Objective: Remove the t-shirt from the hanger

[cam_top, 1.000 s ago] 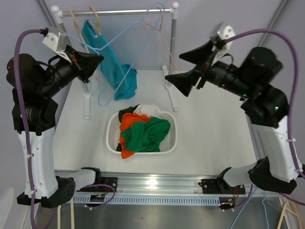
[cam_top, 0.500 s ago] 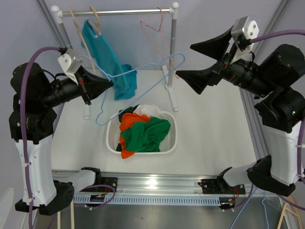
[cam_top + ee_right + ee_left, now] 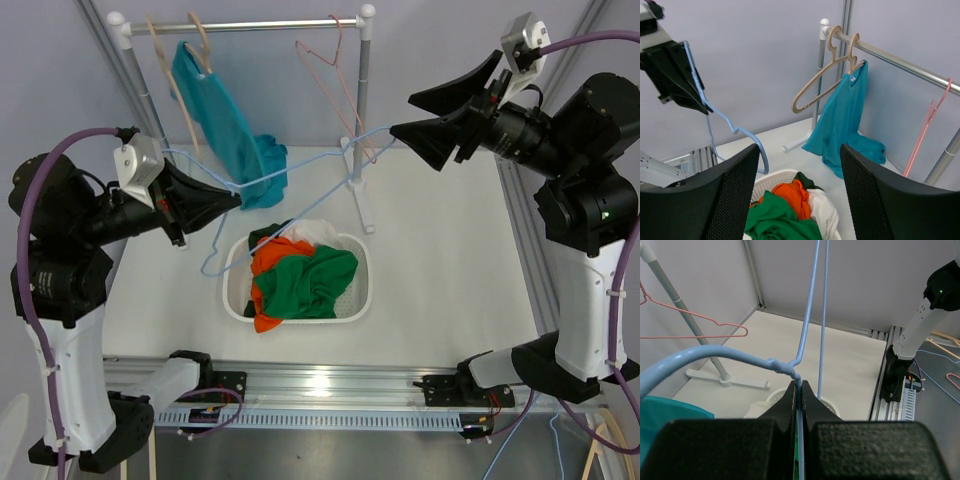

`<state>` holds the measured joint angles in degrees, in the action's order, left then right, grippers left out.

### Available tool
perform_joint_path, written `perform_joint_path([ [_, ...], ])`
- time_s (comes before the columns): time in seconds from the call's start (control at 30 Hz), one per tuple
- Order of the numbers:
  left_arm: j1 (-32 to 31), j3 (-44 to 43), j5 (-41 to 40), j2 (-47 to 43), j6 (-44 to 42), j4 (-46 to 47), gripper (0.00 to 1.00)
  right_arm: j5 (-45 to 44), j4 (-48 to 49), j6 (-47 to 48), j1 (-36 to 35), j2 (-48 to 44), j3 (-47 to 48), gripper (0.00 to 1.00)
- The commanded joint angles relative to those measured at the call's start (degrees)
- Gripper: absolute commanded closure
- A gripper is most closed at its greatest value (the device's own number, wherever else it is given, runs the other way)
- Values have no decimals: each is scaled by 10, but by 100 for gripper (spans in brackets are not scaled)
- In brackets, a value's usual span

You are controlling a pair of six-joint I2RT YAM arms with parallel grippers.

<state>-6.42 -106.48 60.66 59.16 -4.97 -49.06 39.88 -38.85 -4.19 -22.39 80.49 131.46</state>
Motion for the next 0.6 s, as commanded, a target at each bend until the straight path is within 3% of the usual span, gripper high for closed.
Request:
perform_joint_path([
  [0.0, -3, -11, 20, 18, -5, 4, 99, 91, 57, -78, 37, 10, 7, 31],
  [0.2, -4, -27, 21, 40, -5, -1, 99, 218, 114, -172, 63, 27, -17, 31],
  [0.57, -4, -94, 65, 92, -9, -50, 99, 296, 114, -141, 63, 20, -39, 23],
])
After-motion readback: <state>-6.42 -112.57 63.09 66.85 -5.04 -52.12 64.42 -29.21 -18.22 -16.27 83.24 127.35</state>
